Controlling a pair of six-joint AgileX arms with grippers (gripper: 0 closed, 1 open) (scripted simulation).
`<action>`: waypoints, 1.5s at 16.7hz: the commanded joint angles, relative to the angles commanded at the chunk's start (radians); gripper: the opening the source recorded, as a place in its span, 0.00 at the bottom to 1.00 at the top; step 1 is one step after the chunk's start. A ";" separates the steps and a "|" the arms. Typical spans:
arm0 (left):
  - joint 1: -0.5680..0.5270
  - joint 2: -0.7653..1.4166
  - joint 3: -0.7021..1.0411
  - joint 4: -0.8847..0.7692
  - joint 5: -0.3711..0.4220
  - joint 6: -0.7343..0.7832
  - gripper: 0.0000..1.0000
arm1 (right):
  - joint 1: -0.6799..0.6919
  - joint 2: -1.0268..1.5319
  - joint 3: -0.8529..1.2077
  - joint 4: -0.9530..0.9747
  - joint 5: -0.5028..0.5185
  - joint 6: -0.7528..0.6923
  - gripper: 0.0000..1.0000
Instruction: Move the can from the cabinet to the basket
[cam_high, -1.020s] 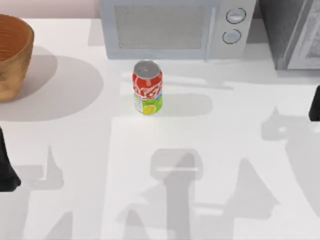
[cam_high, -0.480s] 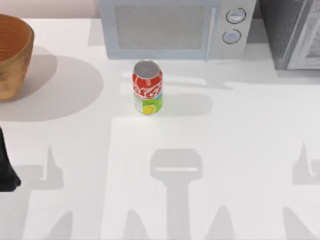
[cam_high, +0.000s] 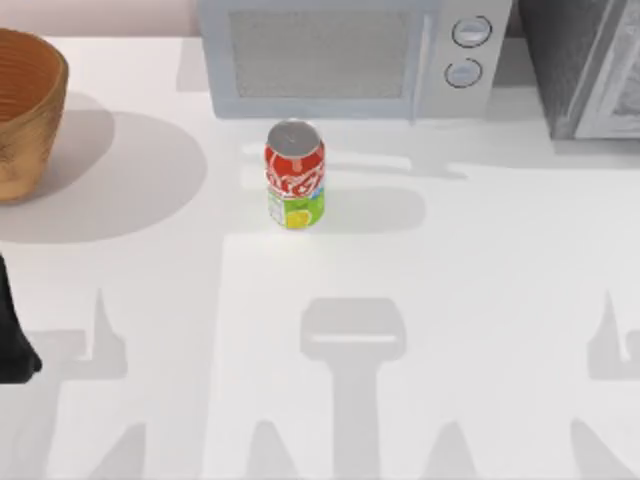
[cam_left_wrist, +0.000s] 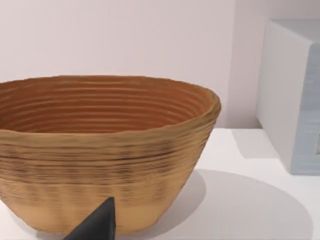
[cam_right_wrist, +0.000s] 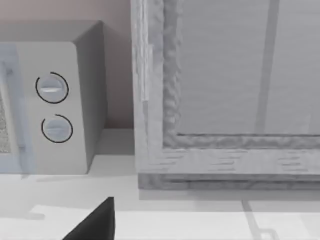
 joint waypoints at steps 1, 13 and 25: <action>0.000 0.000 0.000 0.000 0.000 0.000 1.00 | 0.003 0.003 0.004 0.002 0.002 0.000 1.00; 0.000 0.000 0.000 0.000 0.000 0.000 1.00 | -0.454 0.649 0.171 0.536 -0.442 0.014 1.00; 0.000 0.000 0.000 0.000 0.000 0.000 1.00 | -1.007 1.523 0.361 1.192 -0.993 0.033 1.00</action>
